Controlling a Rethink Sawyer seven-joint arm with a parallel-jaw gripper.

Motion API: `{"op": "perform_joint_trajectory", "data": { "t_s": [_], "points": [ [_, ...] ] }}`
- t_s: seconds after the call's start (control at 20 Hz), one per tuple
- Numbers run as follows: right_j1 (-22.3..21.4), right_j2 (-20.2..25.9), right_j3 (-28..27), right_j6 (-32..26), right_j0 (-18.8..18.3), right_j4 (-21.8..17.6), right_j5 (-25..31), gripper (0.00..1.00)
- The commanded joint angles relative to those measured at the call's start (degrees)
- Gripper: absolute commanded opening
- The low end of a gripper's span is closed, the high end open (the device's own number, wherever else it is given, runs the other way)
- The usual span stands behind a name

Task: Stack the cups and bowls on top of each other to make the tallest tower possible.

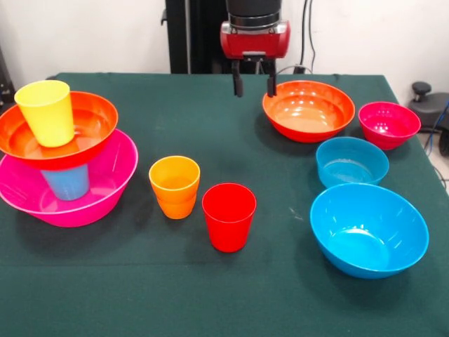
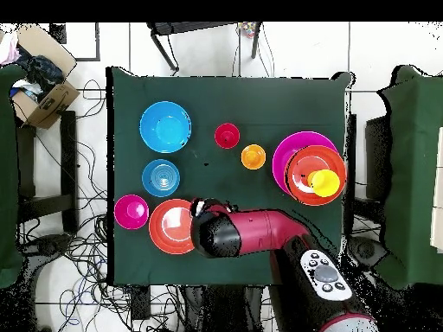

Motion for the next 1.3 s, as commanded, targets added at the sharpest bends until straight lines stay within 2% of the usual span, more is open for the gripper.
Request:
{"op": "perform_joint_trajectory", "data": {
  "t_s": [0.05, 0.35, 0.6, 0.8, 1.05, 1.3],
  "points": [
    [6.12, 2.37, 1.21, 6.67, 1.38, 1.55, -4.27, 1.00],
    [8.44, 1.78, 0.64, 6.55, 1.83, 1.62, -5.95, 1.00],
    [10.47, -0.92, 0.80, 5.62, 2.14, -0.73, -7.36, 1.00],
    [10.86, -1.44, 1.21, 5.06, 1.76, -1.17, -7.47, 1.00],
    [11.35, -4.74, 0.20, 4.68, 3.50, -1.90, -7.13, 1.00],
    [12.25, -5.63, -0.29, 4.19, 3.69, -1.93, -7.52, 1.00]
  ]
}}
